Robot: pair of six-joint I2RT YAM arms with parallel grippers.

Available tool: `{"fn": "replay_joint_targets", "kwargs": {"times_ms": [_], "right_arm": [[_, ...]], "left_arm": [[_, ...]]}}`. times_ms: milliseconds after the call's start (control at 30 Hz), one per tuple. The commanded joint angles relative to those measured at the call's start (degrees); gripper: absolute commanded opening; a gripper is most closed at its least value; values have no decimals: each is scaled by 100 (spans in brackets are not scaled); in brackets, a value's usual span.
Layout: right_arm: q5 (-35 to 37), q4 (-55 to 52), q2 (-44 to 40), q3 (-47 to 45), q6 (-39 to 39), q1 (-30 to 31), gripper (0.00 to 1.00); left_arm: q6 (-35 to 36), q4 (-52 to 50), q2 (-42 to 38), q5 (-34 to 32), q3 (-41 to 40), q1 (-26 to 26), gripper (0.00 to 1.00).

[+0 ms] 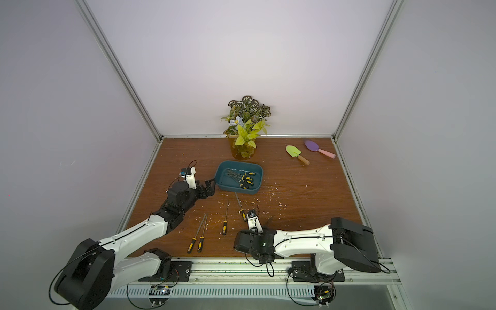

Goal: Put the file tool into the storage box
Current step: Pick up the file tool from the center of the board.

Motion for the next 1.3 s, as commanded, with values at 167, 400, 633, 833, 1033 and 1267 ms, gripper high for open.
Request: {"fn": "replay_joint_targets", "kwargs": {"times_ms": [167, 400, 633, 833, 1033, 1267], "right_arm": [[82, -144, 44, -52, 346, 18, 63], [-109, 5, -78, -576, 614, 46, 62], [-174, 33, -263, -835, 731, 72, 59], [-130, 138, -338, -877, 669, 88, 53], [-39, 675, -88, -830, 525, 81, 46], [152, 700, 112, -687, 367, -10, 28]], "left_arm": [[-41, 127, 99, 54, 45, 53, 100], [-42, 136, 119, 72, 47, 55, 100], [-50, 144, 170, 82, 55, 53, 100], [-87, 159, 158, 137, 55, 53, 100], [-77, 158, 150, 111, 55, 49, 100], [-77, 149, 108, 127, 47, 52, 100]]}}
